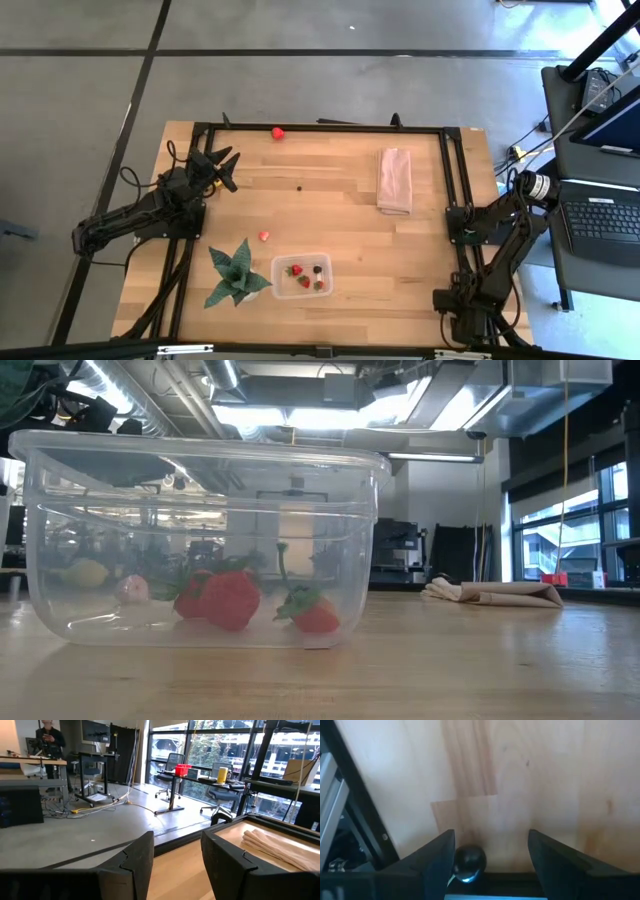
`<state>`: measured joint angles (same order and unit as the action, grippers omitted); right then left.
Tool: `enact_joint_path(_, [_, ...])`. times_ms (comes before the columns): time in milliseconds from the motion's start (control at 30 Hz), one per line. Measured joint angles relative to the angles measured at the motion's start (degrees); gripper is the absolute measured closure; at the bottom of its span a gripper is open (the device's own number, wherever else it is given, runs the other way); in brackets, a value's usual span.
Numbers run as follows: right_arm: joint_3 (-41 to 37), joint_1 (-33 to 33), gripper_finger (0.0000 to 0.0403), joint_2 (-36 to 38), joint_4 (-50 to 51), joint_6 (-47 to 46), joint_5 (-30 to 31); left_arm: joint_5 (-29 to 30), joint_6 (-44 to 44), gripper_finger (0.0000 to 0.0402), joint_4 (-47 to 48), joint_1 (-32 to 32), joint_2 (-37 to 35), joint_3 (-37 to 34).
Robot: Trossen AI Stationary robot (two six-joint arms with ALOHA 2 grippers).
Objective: Pick and placing Produce into tupperware
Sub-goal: Put the black cherry into the transparent bin
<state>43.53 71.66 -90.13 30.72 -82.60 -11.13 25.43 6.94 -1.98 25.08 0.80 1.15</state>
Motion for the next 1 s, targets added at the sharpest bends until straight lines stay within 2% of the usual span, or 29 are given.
enact_joint_path(333, [0.24, 0.00, 0.0152, -0.22, -2.25, 1.63, -5.37, 0.00, 0.00, 0.0244, 0.01, 0.02, -0.01, -0.01])
enact_joint_path(467, [0.22, 0.00, 0.0152, -0.26, -2.62, 1.81, -5.24, 0.00, 0.00, 0.0244, 0.00, 0.00, 0.00, 0.00])
enact_joint_path(633, [0.19, 0.37, 0.0152, -0.23, -7.89, 4.38, -3.79, 0.00, 0.00, 0.0244, 0.00, 0.01, -0.01, 0.00])
enact_joint_path(1000, [0.39, 0.75, 0.0152, -2.00, -3.33, 2.59, -4.67, 0.01, 0.01, 0.0244, 0.00, 0.00, 0.00, 0.00])
